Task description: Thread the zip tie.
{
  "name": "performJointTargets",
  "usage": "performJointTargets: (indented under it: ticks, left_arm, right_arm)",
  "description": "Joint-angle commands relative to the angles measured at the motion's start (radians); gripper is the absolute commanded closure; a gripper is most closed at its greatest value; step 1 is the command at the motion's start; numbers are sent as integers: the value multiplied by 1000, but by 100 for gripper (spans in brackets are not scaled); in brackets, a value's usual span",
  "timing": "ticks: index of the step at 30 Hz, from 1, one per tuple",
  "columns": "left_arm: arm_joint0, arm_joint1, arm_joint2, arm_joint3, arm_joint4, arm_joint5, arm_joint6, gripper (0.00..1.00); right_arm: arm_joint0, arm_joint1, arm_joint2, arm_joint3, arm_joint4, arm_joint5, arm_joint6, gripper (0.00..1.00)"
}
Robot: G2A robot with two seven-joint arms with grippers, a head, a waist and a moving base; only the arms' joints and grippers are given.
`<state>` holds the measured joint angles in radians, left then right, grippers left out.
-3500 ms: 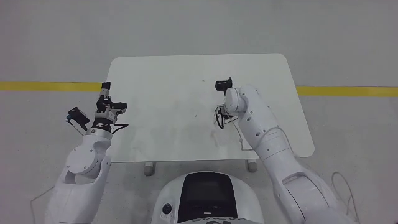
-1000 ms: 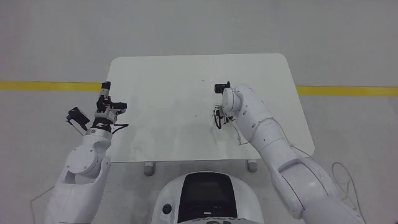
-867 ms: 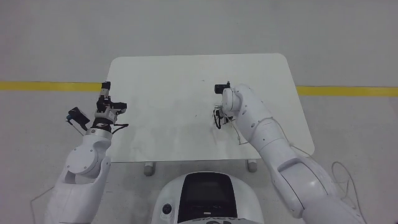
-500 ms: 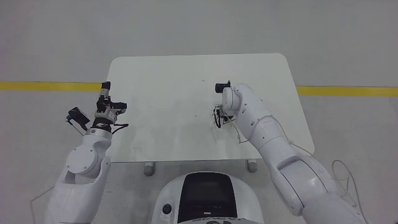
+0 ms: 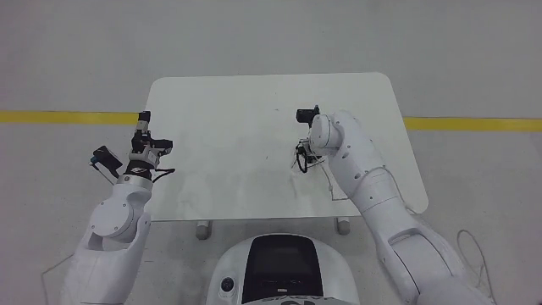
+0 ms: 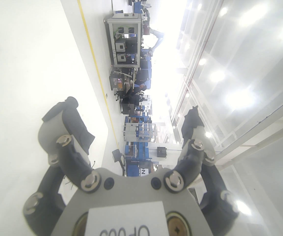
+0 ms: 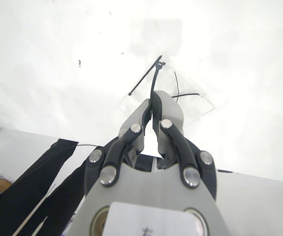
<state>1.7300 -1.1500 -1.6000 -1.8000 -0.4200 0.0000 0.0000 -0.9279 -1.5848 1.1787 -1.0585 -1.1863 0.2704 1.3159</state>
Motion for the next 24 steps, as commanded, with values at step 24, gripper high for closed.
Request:
performJointTargets:
  ticks: [24]
  left_arm:
    - [0,0,0,0,0,0,0,0]
  right_arm:
    - [-103,23,103,-264,288,-84,-42,100]
